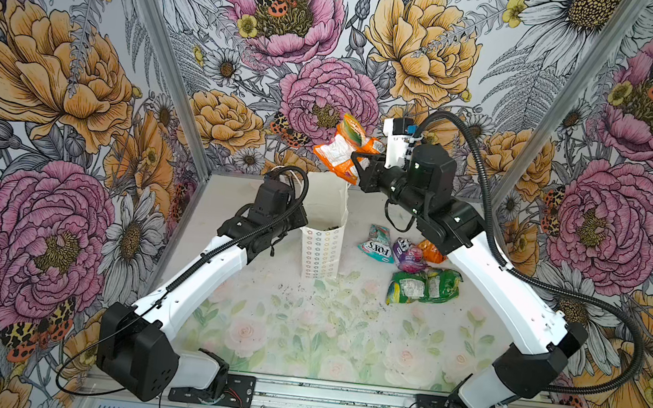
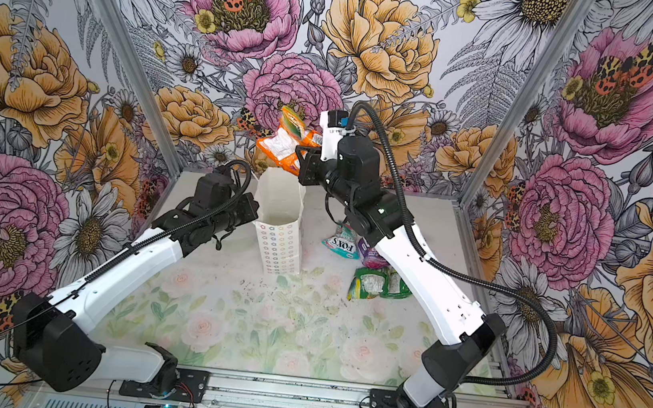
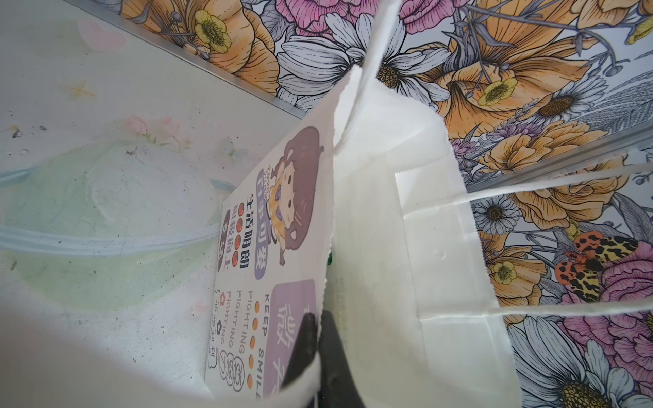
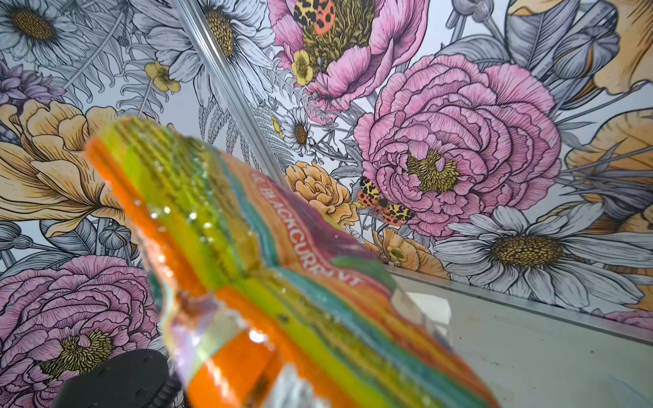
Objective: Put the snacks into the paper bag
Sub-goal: 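Lift the orange packet with the right gripper and carry it over the bag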
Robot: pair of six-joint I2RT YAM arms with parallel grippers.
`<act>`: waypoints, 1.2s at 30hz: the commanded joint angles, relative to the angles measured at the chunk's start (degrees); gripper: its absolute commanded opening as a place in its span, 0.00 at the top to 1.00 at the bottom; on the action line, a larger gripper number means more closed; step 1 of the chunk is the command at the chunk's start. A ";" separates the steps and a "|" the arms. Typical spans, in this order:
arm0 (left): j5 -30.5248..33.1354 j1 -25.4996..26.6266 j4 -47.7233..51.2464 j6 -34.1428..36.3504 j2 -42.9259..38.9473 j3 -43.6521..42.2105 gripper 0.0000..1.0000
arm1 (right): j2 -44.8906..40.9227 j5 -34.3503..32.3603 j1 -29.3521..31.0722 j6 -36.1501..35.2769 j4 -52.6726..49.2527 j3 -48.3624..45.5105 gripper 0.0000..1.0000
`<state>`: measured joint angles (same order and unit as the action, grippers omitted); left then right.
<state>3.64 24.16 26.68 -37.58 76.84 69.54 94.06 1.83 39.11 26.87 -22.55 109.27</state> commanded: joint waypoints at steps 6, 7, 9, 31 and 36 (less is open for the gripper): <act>-0.56 0.27 -0.66 0.23 -0.64 0.54 1.00 | 5.07 -0.10 1.57 3.99 7.12 4.56 1.00; -0.56 0.43 -0.59 0.23 -0.64 0.49 1.00 | 5.53 -0.39 1.58 4.19 7.08 4.39 1.00; -0.56 0.25 -0.66 0.16 -0.72 0.35 1.00 | 6.27 -1.01 1.66 4.49 7.05 4.03 1.00; -0.33 0.18 -0.66 0.32 -1.08 -0.19 1.00 | 8.51 -3.63 1.76 5.48 6.21 -3.87 1.00; -0.43 0.09 -0.66 0.32 -1.16 -0.12 1.00 | 8.85 -5.90 1.76 4.36 5.07 -4.34 1.00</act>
<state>3.64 24.16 26.68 -37.58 76.84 69.54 102.89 -1.74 40.49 32.05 -19.42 104.38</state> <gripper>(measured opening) 0.047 0.149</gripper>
